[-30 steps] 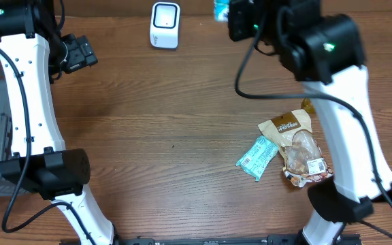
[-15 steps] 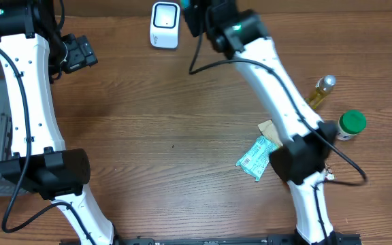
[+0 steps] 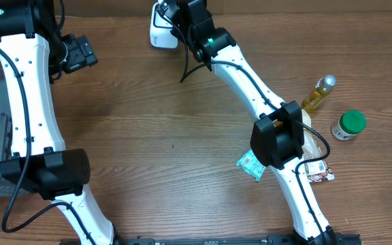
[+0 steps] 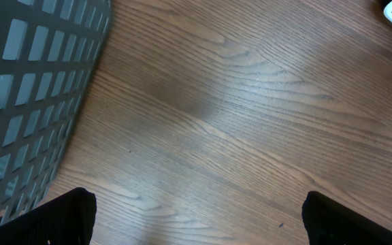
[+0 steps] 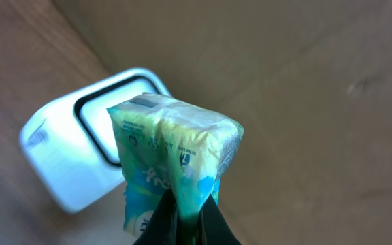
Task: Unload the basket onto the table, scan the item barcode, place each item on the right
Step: 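Raise the small teal packet to the white scanner and hold it there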
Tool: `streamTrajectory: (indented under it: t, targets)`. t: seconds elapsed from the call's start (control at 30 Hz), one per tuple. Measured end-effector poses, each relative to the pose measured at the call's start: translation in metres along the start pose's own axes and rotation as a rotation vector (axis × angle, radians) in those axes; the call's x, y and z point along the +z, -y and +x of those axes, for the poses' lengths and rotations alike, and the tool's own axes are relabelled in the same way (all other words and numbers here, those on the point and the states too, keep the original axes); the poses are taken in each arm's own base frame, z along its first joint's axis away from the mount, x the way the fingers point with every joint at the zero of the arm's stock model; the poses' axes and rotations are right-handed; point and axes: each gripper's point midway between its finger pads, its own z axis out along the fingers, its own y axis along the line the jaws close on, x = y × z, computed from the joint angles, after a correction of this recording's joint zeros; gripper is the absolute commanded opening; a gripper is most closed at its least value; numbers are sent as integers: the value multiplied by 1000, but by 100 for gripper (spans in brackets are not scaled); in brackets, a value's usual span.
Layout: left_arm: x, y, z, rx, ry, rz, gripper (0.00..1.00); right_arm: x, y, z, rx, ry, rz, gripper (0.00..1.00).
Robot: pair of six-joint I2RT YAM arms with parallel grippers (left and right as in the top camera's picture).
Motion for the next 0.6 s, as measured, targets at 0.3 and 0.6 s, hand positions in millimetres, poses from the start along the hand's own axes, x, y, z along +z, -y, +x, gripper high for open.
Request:
streamTrajectory:
  t: [0.3, 0.6]
  targets:
    - [0, 0, 0, 0, 0, 0, 100, 5, 1, -21, -223, 82, 59, 4]
    - [0, 0, 0, 0, 0, 0, 100, 29, -35, -25, -350, 155, 66, 4]
